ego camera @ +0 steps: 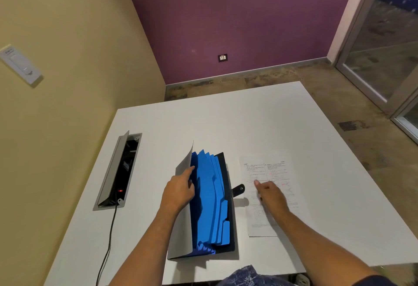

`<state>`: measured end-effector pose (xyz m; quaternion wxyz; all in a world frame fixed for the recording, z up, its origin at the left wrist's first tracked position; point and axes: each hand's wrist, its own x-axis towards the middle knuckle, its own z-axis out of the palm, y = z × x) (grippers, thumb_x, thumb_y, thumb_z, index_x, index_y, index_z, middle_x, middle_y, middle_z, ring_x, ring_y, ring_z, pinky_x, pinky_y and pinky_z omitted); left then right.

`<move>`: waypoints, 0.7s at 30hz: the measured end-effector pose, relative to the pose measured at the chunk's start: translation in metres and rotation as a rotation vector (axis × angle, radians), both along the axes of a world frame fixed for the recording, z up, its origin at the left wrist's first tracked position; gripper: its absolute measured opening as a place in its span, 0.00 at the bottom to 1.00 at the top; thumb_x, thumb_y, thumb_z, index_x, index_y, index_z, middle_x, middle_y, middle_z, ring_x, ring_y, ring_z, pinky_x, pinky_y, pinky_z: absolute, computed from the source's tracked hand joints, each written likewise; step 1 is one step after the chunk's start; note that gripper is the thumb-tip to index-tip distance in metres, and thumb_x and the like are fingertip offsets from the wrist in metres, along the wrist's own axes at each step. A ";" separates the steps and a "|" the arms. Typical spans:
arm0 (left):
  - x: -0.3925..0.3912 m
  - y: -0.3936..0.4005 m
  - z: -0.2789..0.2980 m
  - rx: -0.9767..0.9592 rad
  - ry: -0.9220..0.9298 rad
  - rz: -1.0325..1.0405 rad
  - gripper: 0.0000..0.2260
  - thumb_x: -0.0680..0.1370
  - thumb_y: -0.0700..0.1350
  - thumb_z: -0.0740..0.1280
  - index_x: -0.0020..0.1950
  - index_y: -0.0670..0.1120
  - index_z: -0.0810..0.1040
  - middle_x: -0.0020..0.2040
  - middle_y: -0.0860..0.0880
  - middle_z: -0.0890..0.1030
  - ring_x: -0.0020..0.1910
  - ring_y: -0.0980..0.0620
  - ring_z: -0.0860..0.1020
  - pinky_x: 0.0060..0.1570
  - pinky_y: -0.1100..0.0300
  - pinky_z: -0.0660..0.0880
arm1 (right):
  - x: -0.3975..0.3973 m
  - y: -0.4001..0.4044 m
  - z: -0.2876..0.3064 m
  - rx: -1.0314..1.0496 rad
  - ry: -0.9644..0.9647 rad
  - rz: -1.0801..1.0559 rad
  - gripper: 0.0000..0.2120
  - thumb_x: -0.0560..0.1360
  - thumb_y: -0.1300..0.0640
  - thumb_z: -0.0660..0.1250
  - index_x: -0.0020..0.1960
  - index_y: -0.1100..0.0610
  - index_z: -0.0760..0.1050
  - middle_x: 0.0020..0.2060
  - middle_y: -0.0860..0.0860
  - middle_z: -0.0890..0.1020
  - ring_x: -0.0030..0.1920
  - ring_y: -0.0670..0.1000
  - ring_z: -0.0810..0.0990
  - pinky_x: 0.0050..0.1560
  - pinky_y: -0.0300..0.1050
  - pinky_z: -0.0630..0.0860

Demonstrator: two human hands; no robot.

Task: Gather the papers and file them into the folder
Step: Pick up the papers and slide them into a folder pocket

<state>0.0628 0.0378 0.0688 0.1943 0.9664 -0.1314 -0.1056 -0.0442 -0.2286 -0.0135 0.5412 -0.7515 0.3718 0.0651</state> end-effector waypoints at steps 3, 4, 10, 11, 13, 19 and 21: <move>-0.002 -0.005 0.000 0.009 -0.011 0.016 0.25 0.82 0.44 0.63 0.80 0.51 0.64 0.58 0.43 0.84 0.50 0.44 0.84 0.57 0.48 0.82 | -0.016 -0.026 -0.009 -0.508 0.277 -0.055 0.30 0.73 0.38 0.72 0.66 0.57 0.73 0.61 0.57 0.78 0.61 0.60 0.78 0.62 0.55 0.74; -0.002 -0.006 0.000 0.007 -0.011 0.026 0.25 0.83 0.44 0.63 0.80 0.51 0.64 0.58 0.43 0.84 0.50 0.44 0.84 0.57 0.48 0.82 | -0.021 -0.033 -0.010 -0.550 0.364 -0.069 0.34 0.71 0.37 0.73 0.67 0.59 0.72 0.63 0.59 0.76 0.63 0.61 0.76 0.64 0.56 0.73; 0.003 -0.006 -0.004 -0.006 -0.030 0.067 0.25 0.83 0.44 0.63 0.80 0.52 0.64 0.56 0.44 0.85 0.45 0.47 0.83 0.52 0.52 0.82 | -0.037 -0.049 -0.020 -0.479 0.566 -0.054 0.43 0.65 0.34 0.76 0.68 0.61 0.69 0.64 0.59 0.75 0.66 0.61 0.75 0.65 0.57 0.72; 0.003 -0.005 -0.004 -0.005 -0.031 0.070 0.25 0.82 0.44 0.63 0.80 0.52 0.64 0.55 0.45 0.85 0.44 0.48 0.83 0.51 0.52 0.82 | -0.038 -0.048 -0.022 -0.505 0.577 -0.043 0.44 0.65 0.35 0.77 0.68 0.62 0.69 0.64 0.59 0.75 0.65 0.60 0.75 0.65 0.56 0.73; 0.003 -0.005 -0.004 -0.006 -0.032 0.075 0.25 0.82 0.44 0.63 0.80 0.52 0.64 0.57 0.45 0.85 0.44 0.49 0.83 0.51 0.52 0.83 | -0.039 -0.046 -0.024 -0.541 0.590 -0.035 0.45 0.65 0.37 0.78 0.69 0.63 0.68 0.64 0.59 0.76 0.65 0.60 0.76 0.65 0.55 0.75; 0.004 -0.001 -0.004 -0.028 -0.016 0.096 0.25 0.82 0.44 0.63 0.80 0.54 0.64 0.60 0.45 0.84 0.42 0.49 0.84 0.49 0.50 0.85 | -0.033 -0.057 -0.026 -0.365 0.607 -0.181 0.45 0.59 0.45 0.85 0.66 0.64 0.70 0.63 0.62 0.76 0.65 0.63 0.76 0.67 0.57 0.75; 0.004 0.000 -0.003 -0.032 -0.014 0.103 0.25 0.82 0.44 0.64 0.79 0.54 0.65 0.60 0.45 0.83 0.43 0.49 0.84 0.51 0.50 0.85 | -0.032 -0.062 -0.029 -0.304 0.592 -0.257 0.45 0.56 0.49 0.87 0.64 0.65 0.71 0.62 0.63 0.77 0.64 0.64 0.76 0.65 0.58 0.75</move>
